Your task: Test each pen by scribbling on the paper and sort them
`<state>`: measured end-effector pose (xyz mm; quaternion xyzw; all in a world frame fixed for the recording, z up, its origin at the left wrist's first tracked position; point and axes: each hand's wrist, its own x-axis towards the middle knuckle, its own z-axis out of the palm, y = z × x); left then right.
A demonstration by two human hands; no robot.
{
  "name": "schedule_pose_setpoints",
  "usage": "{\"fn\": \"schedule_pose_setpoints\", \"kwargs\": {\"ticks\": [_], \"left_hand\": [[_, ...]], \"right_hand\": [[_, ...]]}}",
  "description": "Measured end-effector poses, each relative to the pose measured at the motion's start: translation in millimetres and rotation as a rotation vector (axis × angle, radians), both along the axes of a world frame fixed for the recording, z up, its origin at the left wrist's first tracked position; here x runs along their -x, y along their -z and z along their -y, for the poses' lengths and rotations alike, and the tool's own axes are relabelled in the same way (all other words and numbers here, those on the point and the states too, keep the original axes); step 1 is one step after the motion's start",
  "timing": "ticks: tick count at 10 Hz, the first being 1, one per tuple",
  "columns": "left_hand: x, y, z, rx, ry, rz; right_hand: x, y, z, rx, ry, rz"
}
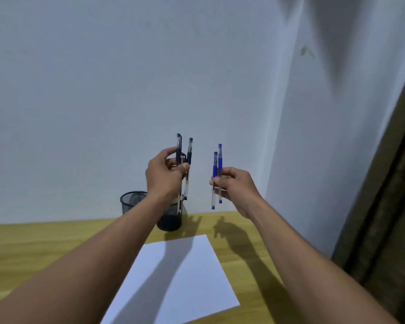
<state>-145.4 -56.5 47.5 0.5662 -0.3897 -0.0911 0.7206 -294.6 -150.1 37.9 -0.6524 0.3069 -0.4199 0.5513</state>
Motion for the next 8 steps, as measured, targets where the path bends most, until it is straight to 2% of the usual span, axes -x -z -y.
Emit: {"fn": "schedule_pose_setpoints", "kwargs": {"ticks": [2, 4, 7, 8], "left_hand": [[-78.1, -11.7, -18.6, 0.069, -0.260, 0.064], [-128.9, 12.0, -6.5, 0.042, -0.347, 0.029], [-146.1, 53.1, 1.3, -0.230, -0.291, -0.015], [-140.7, 46.4, -19.8, -0.269, -0.348, 0.004]], "right_hand": [[-100.6, 0.4, -6.2, 0.175, 0.068, -0.027], [-165.4, 27.9, 7.2, 0.192, 0.113, -0.089], [-167.6, 51.3, 17.9, 0.136, 0.118, -0.185], [-148.7, 33.0, 6.5, 0.280, 0.152, -0.229]]}}
